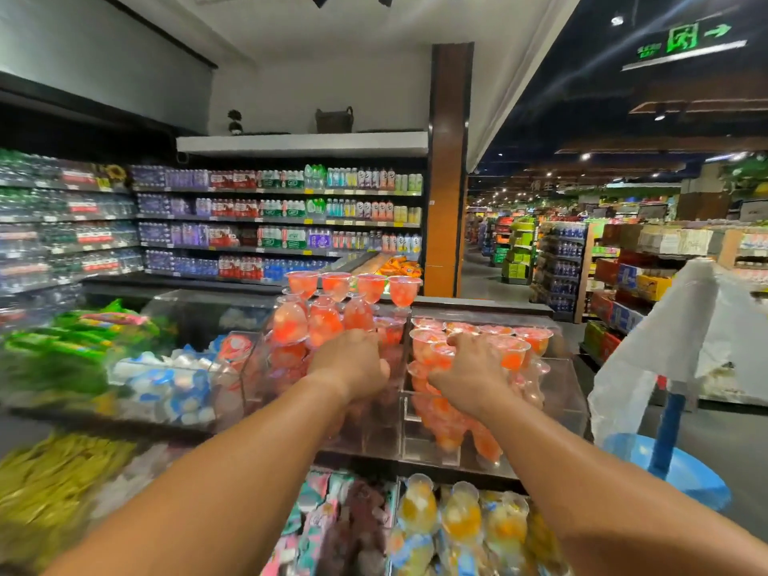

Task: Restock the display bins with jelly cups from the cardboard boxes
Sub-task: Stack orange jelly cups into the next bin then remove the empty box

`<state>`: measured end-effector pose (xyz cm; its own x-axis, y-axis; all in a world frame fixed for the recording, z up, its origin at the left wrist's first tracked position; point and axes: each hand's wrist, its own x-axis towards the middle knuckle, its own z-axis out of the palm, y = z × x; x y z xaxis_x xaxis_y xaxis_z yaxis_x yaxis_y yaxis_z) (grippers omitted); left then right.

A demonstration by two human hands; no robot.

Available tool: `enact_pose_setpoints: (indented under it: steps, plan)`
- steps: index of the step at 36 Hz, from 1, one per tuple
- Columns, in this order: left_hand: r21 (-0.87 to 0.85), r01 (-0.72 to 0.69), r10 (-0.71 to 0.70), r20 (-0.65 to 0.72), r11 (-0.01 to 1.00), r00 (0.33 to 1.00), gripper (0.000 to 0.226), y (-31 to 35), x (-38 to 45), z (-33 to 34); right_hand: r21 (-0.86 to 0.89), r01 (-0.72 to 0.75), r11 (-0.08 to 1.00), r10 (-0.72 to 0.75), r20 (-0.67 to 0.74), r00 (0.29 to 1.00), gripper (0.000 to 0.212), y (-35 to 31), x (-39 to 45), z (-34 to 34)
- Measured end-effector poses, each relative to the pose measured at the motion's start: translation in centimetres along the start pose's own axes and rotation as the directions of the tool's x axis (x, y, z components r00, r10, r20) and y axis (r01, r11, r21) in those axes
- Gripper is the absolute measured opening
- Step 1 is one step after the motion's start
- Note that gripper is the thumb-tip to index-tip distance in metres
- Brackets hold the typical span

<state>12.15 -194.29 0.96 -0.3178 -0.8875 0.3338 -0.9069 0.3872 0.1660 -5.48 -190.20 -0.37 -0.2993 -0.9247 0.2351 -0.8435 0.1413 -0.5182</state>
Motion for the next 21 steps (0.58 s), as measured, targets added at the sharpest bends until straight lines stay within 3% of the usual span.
enact_pose_setpoints:
  steps: [7, 13, 21]
  plan:
    - [0.047, 0.284, -0.283, -0.024, 0.958, 0.959, 0.021, -3.5, -12.1, 0.0, -0.088, 0.261, 0.961, -0.241, 0.191, 0.952, 0.068, -3.5, -8.5, 4.8]
    - [0.153, 0.521, -0.534, 0.056, 0.840, 0.844, 0.038, -7.7, -25.9, 0.8, -0.007, 0.402, 0.916, -0.367, 0.391, 0.844, 0.068, -6.5, -17.2, 10.5]
    - [0.199, 0.858, -0.879, 0.036, 0.473, 0.476, 0.038, -12.1, -50.7, 0.2, 0.132, 0.595, 0.793, -0.542, 0.599, 0.589, 0.082, -13.2, -34.6, 18.6]
